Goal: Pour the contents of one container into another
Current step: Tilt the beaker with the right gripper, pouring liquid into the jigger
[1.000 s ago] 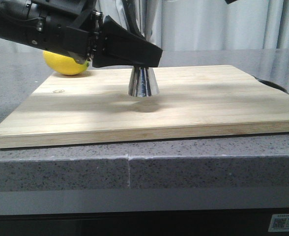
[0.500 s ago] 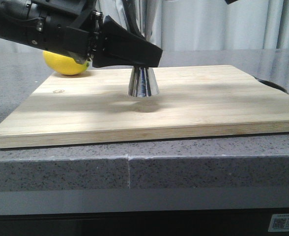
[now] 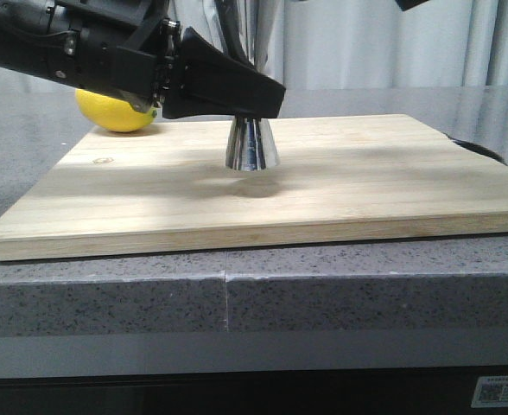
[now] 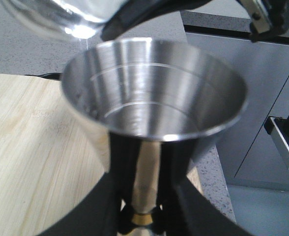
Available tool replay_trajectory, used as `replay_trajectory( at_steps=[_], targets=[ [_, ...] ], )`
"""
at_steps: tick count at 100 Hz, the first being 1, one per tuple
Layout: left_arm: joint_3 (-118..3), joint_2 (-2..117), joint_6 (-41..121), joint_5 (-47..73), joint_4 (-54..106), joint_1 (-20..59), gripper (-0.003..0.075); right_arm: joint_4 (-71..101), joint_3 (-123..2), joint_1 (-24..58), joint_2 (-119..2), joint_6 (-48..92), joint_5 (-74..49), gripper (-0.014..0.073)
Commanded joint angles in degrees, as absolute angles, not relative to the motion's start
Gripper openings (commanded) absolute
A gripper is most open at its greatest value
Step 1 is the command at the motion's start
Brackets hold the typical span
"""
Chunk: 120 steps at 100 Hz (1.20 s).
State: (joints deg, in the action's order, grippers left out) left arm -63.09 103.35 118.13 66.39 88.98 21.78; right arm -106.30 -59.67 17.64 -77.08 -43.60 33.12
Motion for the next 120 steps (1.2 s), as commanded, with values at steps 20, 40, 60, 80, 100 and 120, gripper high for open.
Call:
replay_trajectory(
  at_steps=[20,40,60,80,100,120],
  targets=[
    [-64.93,100.21,117.52,72.08,92.88,22.31,-0.0012,-106.48,-61.87,17.63,-75.47,-41.12,31.77,0.0183],
    [-64.93,100.21,117.52,72.08,92.88,22.31,-0.0012,-106.48,-61.87,17.63,-75.47,-39.29,31.42,0.0182],
    [-64.93,100.21,117.52,72.08,92.88,22.31,-0.0012,-106.48,-61.87,17.63,-75.47,-37.89,31.08,0.0182],
    [-64.93,100.21,117.48,72.08,92.88,22.31,-0.0012,-106.48,-61.87,17.63,-75.47,-36.56,30.72,0.0182],
    [-64.93,100.21,117.48,72.08,92.88,22.31,-0.0012,-106.48,-62.25,17.63,-75.47,-35.99,30.63,0.0183],
    [-64.93,100.21,117.48,72.08,92.88,22.31,-0.0012,-106.48,-62.35,17.63,-75.47,-35.09,30.63,0.0183]
  ],
)
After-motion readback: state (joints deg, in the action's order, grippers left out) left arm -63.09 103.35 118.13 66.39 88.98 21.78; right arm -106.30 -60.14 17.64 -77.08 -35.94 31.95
